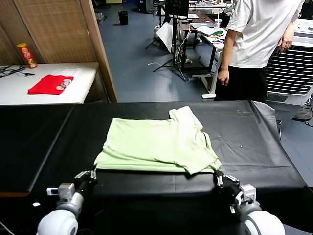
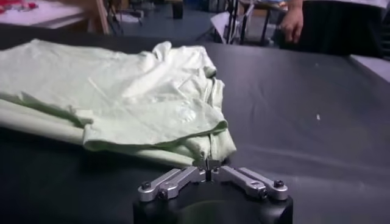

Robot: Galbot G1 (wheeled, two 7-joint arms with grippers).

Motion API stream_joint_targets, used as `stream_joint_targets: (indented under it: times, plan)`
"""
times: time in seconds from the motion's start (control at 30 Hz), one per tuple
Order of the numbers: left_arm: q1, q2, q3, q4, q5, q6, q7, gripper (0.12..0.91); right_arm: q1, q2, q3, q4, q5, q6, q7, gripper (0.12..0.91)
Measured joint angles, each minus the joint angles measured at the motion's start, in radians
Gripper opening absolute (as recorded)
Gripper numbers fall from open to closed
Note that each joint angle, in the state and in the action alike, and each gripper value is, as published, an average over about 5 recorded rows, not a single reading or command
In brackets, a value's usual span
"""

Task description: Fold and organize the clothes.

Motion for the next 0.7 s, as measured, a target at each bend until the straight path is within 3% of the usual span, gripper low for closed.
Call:
stream_joint_targets:
  times: [0.07,0.17,0.3,0.4,0.53,0.7]
  plan:
    - [0.026,0.003,-0.005,-0.020,-0.003,0.009,-0.004,0.131,-0.019,0.002,0.005,0.023,0.000,-0.013,-0.002,0.309]
    - [0.062,0.002,-0.016,-0.049,-0.009,0.027,-0.010,0.221,-0.043,0.002,0.017,0.061,0.000,-0.038,-0.004,0.459]
    - [0.103,-0.003,-0.038,-0.095,-0.038,0.080,-0.030,0.423,-0.054,0.001,0.040,0.106,0.016,-0.067,-0.007,0.669]
    - [0.110,-0.005,-0.062,-0.132,-0.080,0.117,-0.054,0.607,-0.034,-0.007,0.064,0.118,0.050,-0.059,-0.018,0.771]
    - [0.062,0.003,-0.079,-0.150,-0.158,0.124,-0.083,0.770,0.047,-0.032,0.072,0.088,0.099,-0.006,-0.011,0.796]
    - [-0.099,0.018,-0.034,-0.094,-0.220,0.112,-0.096,0.797,0.247,-0.070,0.029,-0.033,0.128,0.023,0.028,0.798]
